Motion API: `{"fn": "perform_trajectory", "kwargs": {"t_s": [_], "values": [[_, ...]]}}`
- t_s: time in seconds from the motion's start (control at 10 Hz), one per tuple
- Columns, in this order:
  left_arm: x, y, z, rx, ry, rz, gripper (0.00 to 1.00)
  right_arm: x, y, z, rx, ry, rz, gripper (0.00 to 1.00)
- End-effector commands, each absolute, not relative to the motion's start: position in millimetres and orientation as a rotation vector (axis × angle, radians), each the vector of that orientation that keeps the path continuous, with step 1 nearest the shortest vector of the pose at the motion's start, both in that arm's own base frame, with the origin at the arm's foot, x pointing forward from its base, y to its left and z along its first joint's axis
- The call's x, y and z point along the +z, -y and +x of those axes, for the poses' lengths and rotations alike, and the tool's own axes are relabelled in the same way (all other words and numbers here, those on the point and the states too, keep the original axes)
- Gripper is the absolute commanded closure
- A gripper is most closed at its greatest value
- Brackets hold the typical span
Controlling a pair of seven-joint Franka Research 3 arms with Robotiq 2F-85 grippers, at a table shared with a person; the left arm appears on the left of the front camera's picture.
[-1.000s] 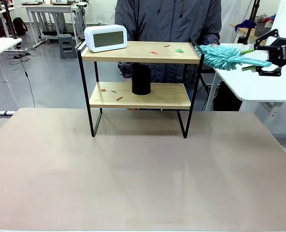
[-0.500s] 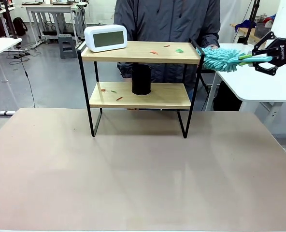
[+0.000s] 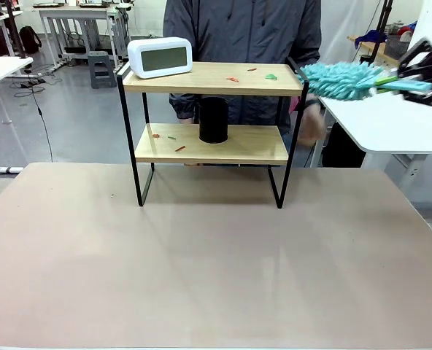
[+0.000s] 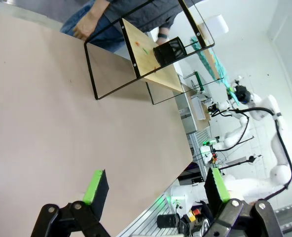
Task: Clean the shelf.
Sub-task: Pick up the Duster from the human.
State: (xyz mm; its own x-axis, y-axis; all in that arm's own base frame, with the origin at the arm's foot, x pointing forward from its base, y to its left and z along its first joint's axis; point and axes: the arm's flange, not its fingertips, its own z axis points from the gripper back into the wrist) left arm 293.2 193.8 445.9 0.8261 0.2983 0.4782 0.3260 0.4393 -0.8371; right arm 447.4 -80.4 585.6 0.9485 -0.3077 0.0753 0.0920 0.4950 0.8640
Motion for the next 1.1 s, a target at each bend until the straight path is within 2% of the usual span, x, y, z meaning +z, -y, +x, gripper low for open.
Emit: {"fn": "perform_trajectory", "kwargs": {"t_s": [0.0, 0.2, 0.4, 0.5, 0.6, 1.0], "values": [[447, -193, 294, -0.033, 0.658, -1.146, 0.0, 641, 89, 352, 0.101, 0.429, 0.788, 1.0], [447, -193, 294, -0.033, 0.658, -1.146, 0.0, 641, 98, 270, 0.182, 0.487, 0.592, 1.0], [447, -193, 294, -0.033, 0.658, -1.146, 0.0, 610, 102, 219, 0.246, 0.265, 0.505, 1.0], [447, -193, 294, -0.033, 0.658, -1.146, 0.0, 601, 101, 218, 0.305, 0.204, 0.517, 1.0], [447, -193, 294, -0.033, 0.658, -1.146, 0.0, 638, 100, 225, 0.22, 0.323, 0.524, 1.0], [447, -193, 294, -0.033, 0.658, -1.146, 0.0, 638, 100, 225, 0.22, 0.323, 0.524, 1.0]]}}
